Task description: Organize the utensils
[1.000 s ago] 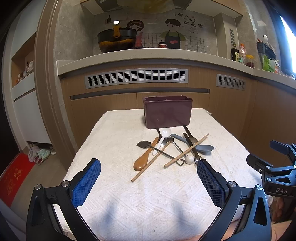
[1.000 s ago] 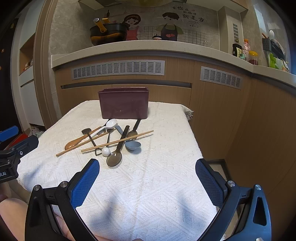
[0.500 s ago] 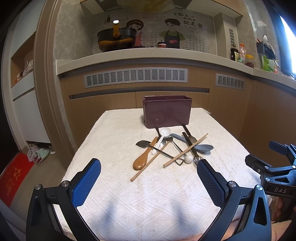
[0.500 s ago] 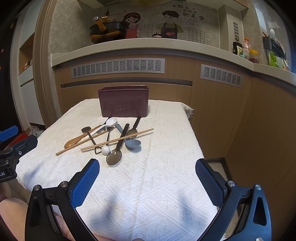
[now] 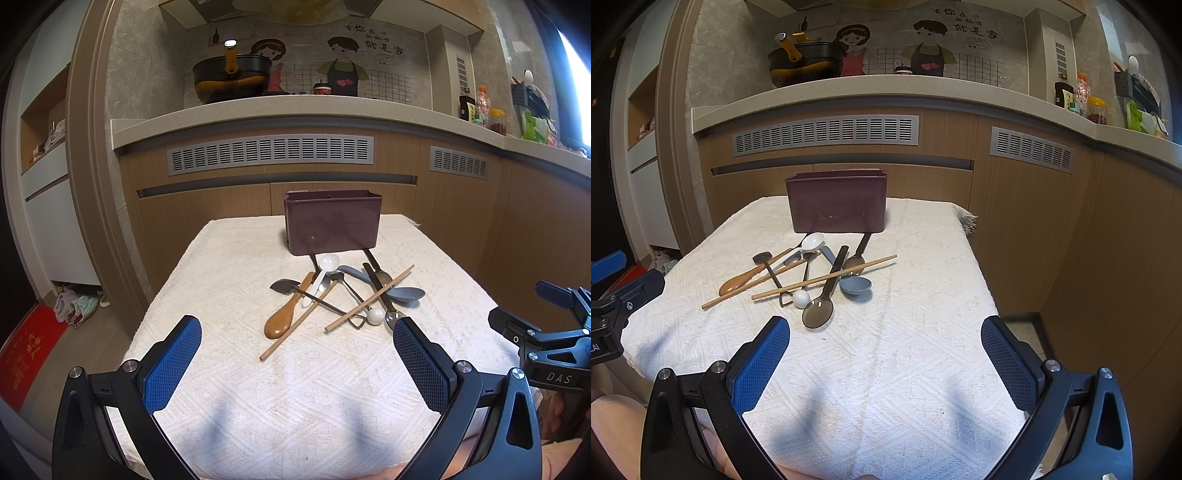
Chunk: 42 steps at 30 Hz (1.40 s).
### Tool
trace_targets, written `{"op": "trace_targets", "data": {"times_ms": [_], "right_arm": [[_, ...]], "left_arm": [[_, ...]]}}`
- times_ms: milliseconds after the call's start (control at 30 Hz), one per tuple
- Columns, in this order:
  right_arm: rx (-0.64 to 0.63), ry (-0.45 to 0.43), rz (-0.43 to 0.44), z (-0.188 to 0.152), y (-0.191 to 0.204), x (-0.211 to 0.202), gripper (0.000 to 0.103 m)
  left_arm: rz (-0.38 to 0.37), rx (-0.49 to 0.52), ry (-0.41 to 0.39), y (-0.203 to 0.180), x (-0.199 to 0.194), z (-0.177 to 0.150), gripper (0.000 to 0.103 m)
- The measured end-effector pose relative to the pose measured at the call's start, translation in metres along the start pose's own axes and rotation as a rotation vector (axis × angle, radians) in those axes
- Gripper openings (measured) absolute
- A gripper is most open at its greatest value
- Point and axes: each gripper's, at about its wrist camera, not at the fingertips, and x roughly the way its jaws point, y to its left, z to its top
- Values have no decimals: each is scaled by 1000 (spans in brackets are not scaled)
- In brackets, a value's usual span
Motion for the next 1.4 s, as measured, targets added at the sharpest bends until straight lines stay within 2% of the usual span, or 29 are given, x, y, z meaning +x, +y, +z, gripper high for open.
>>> {"op": "trace_targets", "data": {"times_ms": [1133,1400], "right_arm": [[-2,8,-1,-2,-1,3,103],[-33,10,-36,10,-4,13,103]], "left_arm": [[-12,-2,12,0,3,-1,103],[-74,-13,62,10,29,16,103]]}}
